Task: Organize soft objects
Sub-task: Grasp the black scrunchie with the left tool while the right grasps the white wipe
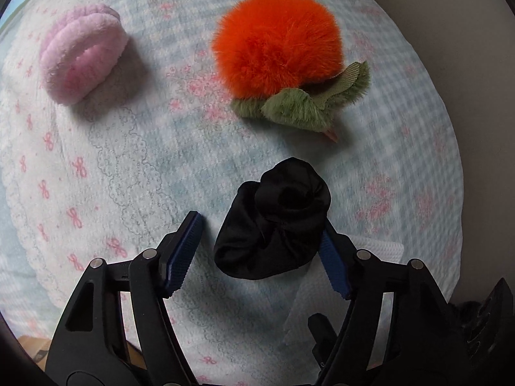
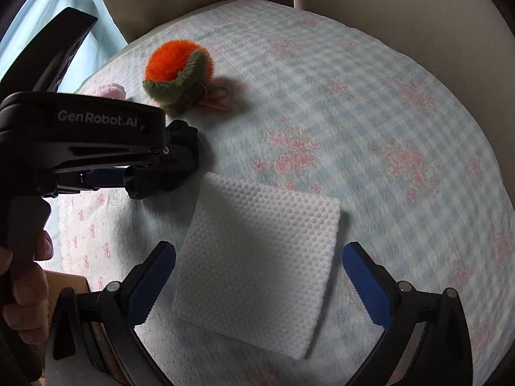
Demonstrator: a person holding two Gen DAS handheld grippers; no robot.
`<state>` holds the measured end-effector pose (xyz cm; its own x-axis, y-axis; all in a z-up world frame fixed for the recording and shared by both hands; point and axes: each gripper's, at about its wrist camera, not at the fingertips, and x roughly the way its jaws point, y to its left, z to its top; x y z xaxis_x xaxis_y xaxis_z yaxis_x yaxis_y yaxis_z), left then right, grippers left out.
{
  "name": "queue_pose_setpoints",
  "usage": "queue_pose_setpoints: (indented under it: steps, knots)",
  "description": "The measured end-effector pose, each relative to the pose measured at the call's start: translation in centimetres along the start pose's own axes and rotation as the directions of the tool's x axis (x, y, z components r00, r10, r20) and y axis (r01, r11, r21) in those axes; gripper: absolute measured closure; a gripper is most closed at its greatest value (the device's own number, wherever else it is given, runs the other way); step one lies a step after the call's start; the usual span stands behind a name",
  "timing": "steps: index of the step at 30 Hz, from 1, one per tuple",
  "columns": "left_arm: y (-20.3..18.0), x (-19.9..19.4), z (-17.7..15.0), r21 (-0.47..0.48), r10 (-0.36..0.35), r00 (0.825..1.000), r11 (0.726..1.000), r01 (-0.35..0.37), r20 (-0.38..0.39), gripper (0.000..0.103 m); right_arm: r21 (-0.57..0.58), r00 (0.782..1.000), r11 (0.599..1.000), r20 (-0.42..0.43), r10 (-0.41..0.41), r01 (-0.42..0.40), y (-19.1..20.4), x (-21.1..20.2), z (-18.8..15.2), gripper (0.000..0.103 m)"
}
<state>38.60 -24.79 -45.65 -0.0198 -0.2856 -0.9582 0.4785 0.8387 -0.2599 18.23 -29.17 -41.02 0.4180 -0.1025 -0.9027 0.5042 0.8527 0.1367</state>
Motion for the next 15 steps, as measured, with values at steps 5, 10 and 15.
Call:
queue_pose_setpoints:
  steps: [5, 10, 15]
  knots:
    - [-0.5, 0.1, 0.2, 0.043, 0.035, 0.999, 0.998, -0.036, 0.019, 0.058, -0.01, 0.999, 0.999, -0.004, -0.035, 0.035, 1.1, 1.1, -0.1, 0.015]
    - [-0.2, -0.2, 0.7, 0.05, 0.032, 0.999, 0.998, -0.033, 0.027, 0.08, -0.057, 0.994, 0.992, -0.001, -0.11, 0.11, 1.9, 1.3, 0.0, 0.042]
    - [0.1, -0.7, 1.0, 0.031, 0.018, 0.999, 0.999, -0.019, 0.032, 0.086, -0.071, 0.994, 0.991, 0.002, -0.11, 0.11, 1.8, 1.0, 0.3, 0.076]
